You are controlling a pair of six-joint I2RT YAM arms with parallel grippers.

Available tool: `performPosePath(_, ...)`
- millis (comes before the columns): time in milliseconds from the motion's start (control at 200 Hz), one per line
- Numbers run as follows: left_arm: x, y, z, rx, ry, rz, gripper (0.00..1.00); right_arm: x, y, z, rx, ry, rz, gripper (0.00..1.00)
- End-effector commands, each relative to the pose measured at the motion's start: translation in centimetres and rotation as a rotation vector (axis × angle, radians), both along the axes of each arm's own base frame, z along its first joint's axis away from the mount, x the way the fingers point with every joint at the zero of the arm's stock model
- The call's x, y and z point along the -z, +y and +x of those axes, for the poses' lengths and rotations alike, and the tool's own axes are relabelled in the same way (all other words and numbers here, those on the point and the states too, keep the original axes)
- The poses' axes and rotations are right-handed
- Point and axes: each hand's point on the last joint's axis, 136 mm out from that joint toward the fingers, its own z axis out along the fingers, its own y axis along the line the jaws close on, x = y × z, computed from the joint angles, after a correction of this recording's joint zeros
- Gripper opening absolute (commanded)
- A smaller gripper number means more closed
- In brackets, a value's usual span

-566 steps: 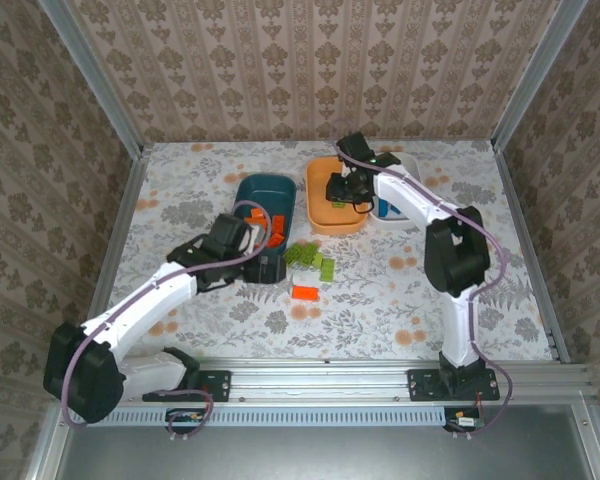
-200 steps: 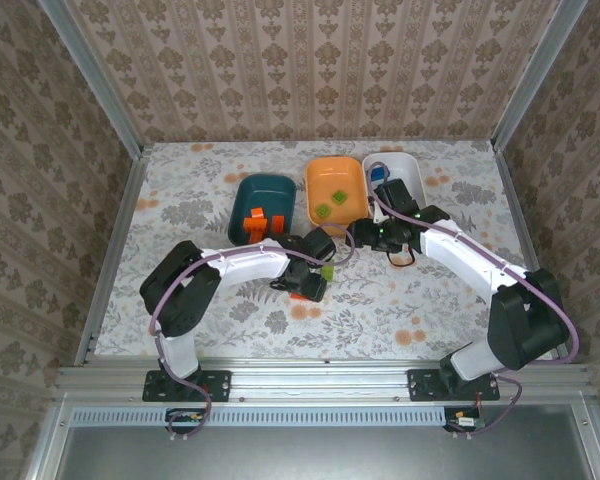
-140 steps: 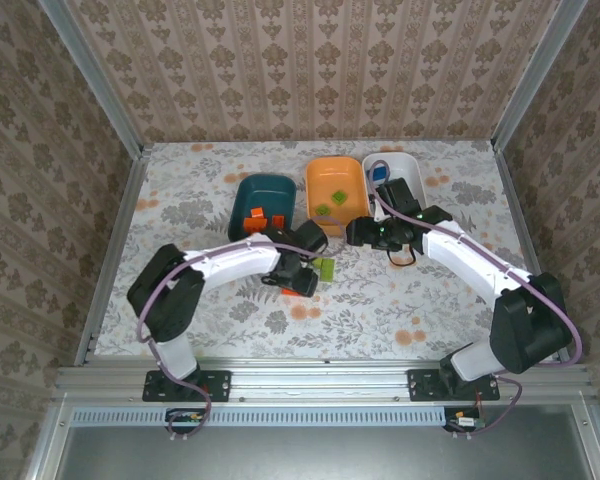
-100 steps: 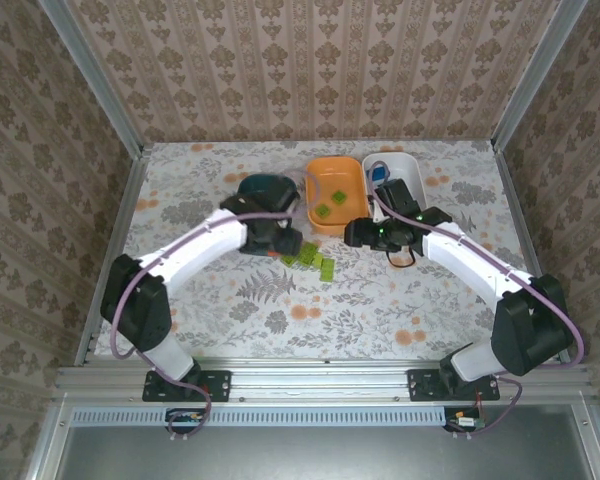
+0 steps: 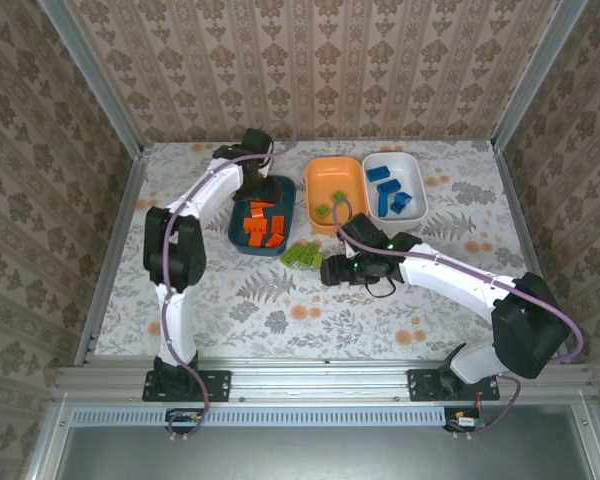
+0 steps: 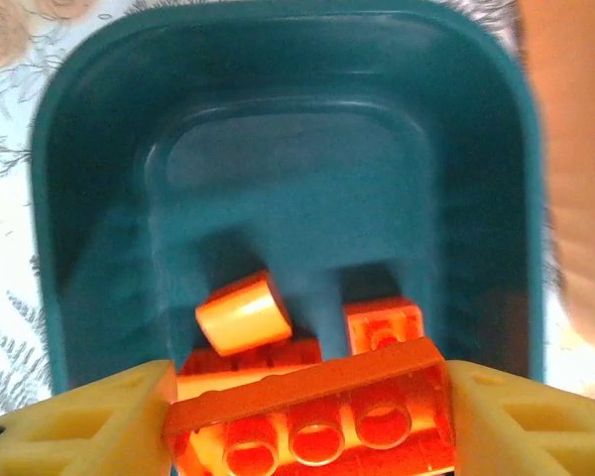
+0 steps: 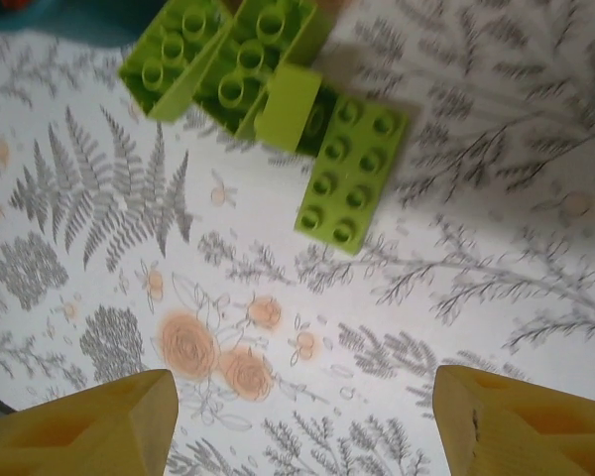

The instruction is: Sort the legos into containers by color

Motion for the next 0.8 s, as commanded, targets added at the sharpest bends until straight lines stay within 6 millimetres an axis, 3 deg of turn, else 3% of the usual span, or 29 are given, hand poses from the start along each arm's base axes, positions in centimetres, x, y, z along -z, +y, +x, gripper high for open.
performPosePath(0, 0.2, -0.1, 1.0, 0.034, 0.020, 0.000, 0.64, 0.9, -0.3, -0.5, 0.037, 0.004, -0.039, 0.71)
performPosePath(185, 2.6, -0.1, 2.3, 0.036, 0.072, 0.013, 0.65, 2.1, 0.3, -0.7, 0.032, 0.021, -0.060, 0.71)
performPosePath(465, 3.7, 0.1, 2.2, 0.028, 0.099, 0.001, 0.76, 2.1, 0.5, -0.4, 0.028, 0.021, -0.070, 0.71)
performPosePath(625, 1.5, 0.0, 1.9, 0.025, 0.070, -0.024, 0.86, 2.0, 0.4, -0.2, 0.030, 0.018, -0.081, 0.72)
performPosePath(795, -3.4, 0.9, 0.5, 0.018, -0.008, -0.040, 0.94, 2.3, 0.5, 0.2, 0.017, 0.031, -0.119, 0.72)
